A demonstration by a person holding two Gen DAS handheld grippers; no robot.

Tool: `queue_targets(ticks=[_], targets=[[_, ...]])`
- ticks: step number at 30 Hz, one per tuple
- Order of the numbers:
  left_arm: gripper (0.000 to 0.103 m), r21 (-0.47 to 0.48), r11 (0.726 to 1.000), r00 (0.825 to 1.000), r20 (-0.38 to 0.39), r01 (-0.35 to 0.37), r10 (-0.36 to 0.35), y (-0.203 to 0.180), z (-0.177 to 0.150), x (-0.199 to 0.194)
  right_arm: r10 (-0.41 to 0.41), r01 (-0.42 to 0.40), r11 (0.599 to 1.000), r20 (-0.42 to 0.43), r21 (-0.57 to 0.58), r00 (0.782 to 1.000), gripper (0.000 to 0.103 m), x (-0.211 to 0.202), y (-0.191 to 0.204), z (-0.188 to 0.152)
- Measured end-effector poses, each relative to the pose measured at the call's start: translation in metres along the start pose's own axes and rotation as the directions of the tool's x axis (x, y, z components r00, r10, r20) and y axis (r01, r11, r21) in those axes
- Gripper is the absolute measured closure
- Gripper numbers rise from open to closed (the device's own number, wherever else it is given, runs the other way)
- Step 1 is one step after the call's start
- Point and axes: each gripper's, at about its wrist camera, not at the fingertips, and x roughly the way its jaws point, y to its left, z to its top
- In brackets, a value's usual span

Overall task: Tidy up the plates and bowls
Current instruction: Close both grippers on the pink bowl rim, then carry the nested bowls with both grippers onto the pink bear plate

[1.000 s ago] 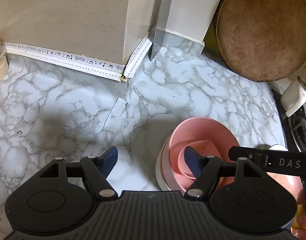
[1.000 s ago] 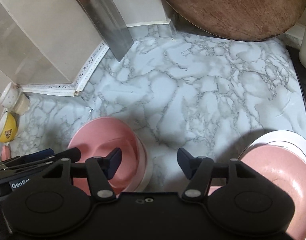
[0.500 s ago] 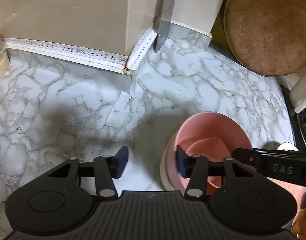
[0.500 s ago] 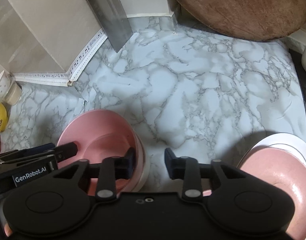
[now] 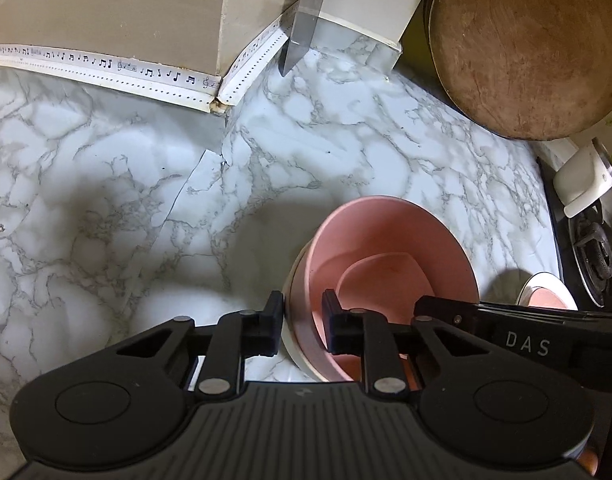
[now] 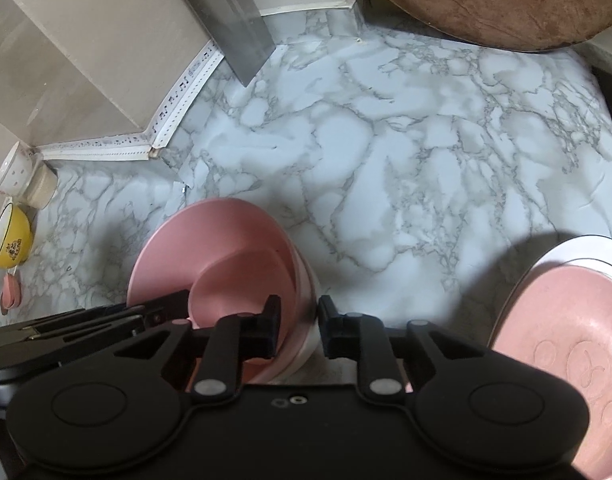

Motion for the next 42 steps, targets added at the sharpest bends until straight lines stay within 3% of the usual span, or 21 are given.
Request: queue_targets(ticks=[12, 23, 35, 42], targets=[[0.085, 0.027, 0.999, 1.0, 0.008, -0.025, 0.025, -0.005, 0.0, -0.009, -0.02, 0.02, 1.0, 0.006, -0.022, 1.0, 0.085, -0.01, 0.006, -0.006], [0.085, 0.062, 0.998, 0.998, 0.055, -0.013, 0.009, -0.026, 0.007, -0.042, -0.033, 0.035, 0.999, 0.061, -0.036, 0.998, 0.086, -0.051, 0.006, -0.002], [0.085, 0.171, 0.985, 0.993, 0.107, 0.033, -0.052, -0.086, 0.015, -0.071, -0.065, 0.064, 0.998, 0.133, 0.015, 0.989, 0.085, -0.105, -0.028, -0.001], [0.085, 0.254, 0.963, 0.991, 0.08, 0.088, -0.112, -0.132, 0.011, -0.068, -0.122, 0.111, 0.991, 0.161, 0.073, 0.979, 0.085, -0.133, -0.065, -0.009]])
